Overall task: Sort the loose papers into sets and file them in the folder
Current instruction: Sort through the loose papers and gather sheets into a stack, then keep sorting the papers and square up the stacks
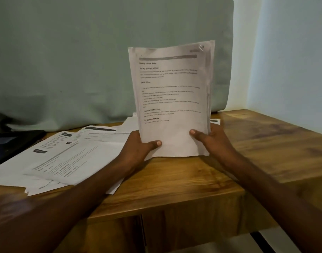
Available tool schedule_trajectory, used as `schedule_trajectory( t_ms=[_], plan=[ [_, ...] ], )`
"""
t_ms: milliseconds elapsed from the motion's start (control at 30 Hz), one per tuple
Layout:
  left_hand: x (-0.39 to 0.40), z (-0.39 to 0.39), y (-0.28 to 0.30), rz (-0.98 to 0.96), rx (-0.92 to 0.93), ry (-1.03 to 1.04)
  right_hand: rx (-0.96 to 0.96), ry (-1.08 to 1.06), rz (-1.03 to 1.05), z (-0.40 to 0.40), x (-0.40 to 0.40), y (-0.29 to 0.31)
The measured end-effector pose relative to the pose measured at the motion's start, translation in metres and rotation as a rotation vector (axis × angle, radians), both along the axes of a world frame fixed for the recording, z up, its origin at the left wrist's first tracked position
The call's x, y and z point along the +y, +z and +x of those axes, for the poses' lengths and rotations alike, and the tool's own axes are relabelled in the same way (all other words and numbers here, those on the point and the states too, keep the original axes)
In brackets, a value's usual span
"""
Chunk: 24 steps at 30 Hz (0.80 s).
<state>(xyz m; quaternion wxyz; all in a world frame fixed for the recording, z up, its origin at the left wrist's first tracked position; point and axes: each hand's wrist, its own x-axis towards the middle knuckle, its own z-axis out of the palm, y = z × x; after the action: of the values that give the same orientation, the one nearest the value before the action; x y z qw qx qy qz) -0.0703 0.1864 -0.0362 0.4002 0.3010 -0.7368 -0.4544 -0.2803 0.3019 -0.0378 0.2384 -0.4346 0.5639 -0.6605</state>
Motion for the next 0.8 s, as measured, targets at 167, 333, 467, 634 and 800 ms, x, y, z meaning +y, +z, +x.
schedule_trajectory(
  t_ms=[167,333,467,634,800],
  plan=[
    [-0.004,-0.014,0.007,0.054,-0.086,-0.1,-0.17,-0.083,0.05,-0.022,0.0,0.001],
    [0.004,-0.049,0.009,0.479,0.08,-0.388,-0.141,-0.194,0.079,-0.061,0.025,0.014],
    [0.01,-0.091,0.007,0.605,0.055,-0.395,-0.005,-0.254,0.163,-0.091,0.051,0.019],
    [0.023,-0.163,0.009,0.756,0.058,-0.332,-0.11,-0.338,0.33,-0.14,0.08,0.03],
    [0.041,-0.241,0.015,0.864,0.051,-0.328,-0.558,-0.348,0.211,-0.211,0.106,0.023]
  ],
)
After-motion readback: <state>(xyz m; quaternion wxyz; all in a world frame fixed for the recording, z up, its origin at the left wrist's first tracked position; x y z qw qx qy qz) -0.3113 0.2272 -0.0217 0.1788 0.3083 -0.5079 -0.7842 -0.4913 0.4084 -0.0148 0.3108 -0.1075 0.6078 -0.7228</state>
